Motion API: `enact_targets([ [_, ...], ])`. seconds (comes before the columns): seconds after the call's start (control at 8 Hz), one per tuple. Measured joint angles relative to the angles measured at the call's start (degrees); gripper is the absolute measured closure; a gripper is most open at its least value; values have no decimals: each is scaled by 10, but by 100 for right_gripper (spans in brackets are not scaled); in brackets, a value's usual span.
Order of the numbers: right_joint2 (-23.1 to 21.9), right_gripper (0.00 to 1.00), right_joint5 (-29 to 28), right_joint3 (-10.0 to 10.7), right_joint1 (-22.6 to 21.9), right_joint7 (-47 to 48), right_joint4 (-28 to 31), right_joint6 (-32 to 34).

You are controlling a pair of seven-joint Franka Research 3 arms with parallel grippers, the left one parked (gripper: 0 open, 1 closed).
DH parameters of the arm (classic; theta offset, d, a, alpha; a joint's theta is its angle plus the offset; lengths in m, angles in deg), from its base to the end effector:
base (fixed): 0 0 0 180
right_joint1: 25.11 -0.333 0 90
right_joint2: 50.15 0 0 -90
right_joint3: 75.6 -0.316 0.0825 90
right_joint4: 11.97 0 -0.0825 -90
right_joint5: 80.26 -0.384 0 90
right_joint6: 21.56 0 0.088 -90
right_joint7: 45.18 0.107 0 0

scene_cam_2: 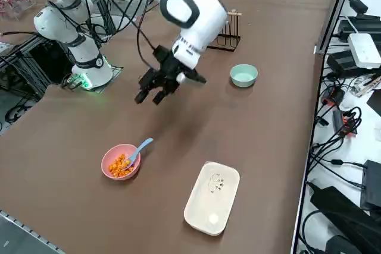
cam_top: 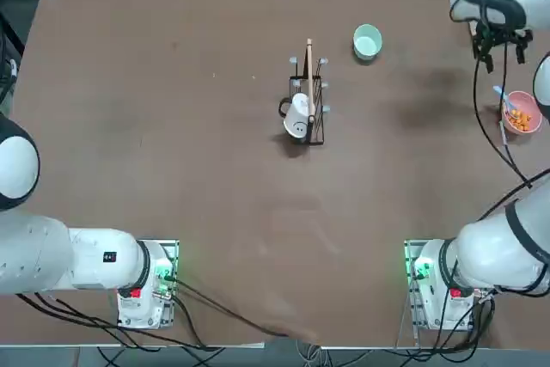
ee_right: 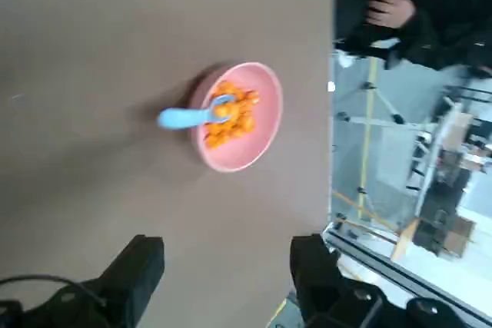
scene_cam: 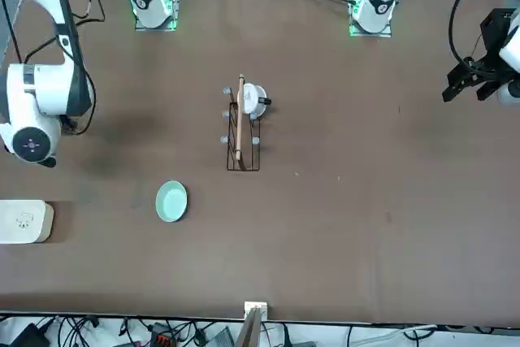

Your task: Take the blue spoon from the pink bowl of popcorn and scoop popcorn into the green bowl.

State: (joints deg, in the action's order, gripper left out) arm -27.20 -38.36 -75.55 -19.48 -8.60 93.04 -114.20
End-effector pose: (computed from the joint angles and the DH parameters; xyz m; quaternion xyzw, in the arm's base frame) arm 0.5692 -0.1256 0.3032 0.8747 -0.2051 -0.1837 0.3989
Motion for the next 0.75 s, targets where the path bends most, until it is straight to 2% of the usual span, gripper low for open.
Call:
enact_targets([
  [0.25,34,0,77,-1,3,117,40,-35],
  [0.5,92,0,135,-6,1,215,46,-49],
  [0.75,129,0,169,-6,1,247,44,-58],
])
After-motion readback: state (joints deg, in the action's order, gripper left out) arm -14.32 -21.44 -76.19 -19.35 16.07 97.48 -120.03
